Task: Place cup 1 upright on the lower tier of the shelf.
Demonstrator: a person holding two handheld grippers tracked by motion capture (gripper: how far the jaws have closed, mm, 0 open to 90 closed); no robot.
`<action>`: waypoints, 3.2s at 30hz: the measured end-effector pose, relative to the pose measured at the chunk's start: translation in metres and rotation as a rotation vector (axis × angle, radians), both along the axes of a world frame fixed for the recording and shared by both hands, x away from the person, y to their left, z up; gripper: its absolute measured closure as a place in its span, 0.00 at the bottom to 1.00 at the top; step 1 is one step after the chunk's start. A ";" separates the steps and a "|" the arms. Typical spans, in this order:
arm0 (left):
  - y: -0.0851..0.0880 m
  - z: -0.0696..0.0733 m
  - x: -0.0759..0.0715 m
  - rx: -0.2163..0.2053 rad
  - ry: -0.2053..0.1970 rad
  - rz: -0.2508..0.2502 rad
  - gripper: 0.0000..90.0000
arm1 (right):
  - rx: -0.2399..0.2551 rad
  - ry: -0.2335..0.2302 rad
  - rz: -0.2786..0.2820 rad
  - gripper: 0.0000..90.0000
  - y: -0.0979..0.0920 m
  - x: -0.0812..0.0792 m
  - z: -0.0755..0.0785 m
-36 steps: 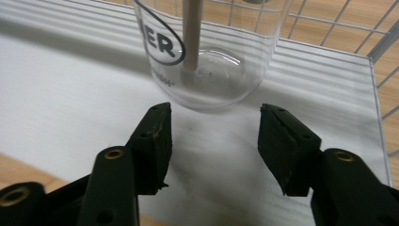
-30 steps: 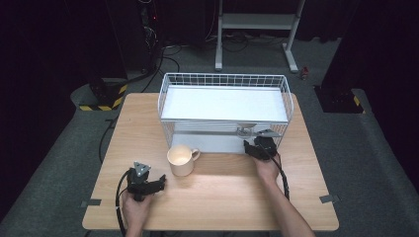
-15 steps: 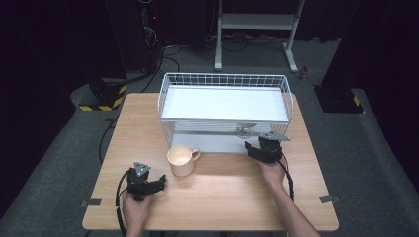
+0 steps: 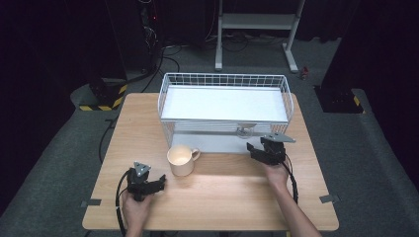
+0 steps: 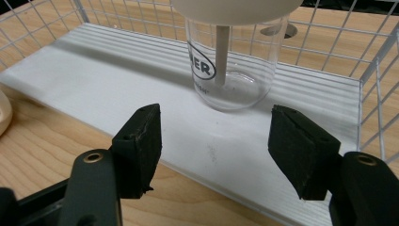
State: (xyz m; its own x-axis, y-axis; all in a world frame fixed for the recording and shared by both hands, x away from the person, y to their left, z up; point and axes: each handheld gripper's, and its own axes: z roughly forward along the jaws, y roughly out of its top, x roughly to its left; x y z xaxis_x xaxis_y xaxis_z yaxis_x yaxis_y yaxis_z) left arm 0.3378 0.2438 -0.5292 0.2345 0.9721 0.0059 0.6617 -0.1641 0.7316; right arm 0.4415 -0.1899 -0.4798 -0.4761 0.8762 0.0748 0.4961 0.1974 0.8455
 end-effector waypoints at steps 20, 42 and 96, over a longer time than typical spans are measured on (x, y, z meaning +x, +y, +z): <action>0.000 0.000 0.000 0.000 0.000 0.000 0.17 | 0.024 -0.055 0.014 0.41 -0.011 -0.020 0.008; 0.000 0.000 0.000 0.000 0.000 0.000 0.17 | 0.072 -0.081 0.001 0.40 -0.027 -0.038 0.009; 0.000 0.000 0.000 0.002 0.000 0.002 0.17 | 0.082 -0.095 -0.042 0.39 -0.072 -0.084 -0.006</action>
State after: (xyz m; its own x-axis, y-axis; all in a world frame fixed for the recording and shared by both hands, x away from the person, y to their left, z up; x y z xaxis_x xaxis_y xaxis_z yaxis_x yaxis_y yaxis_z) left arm 0.3382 0.2438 -0.5291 0.2329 0.9725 0.0081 0.6617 -0.1646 0.7315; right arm 0.3577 -0.2614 -0.4855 -0.4477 0.8883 0.1029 0.4191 0.1068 0.9017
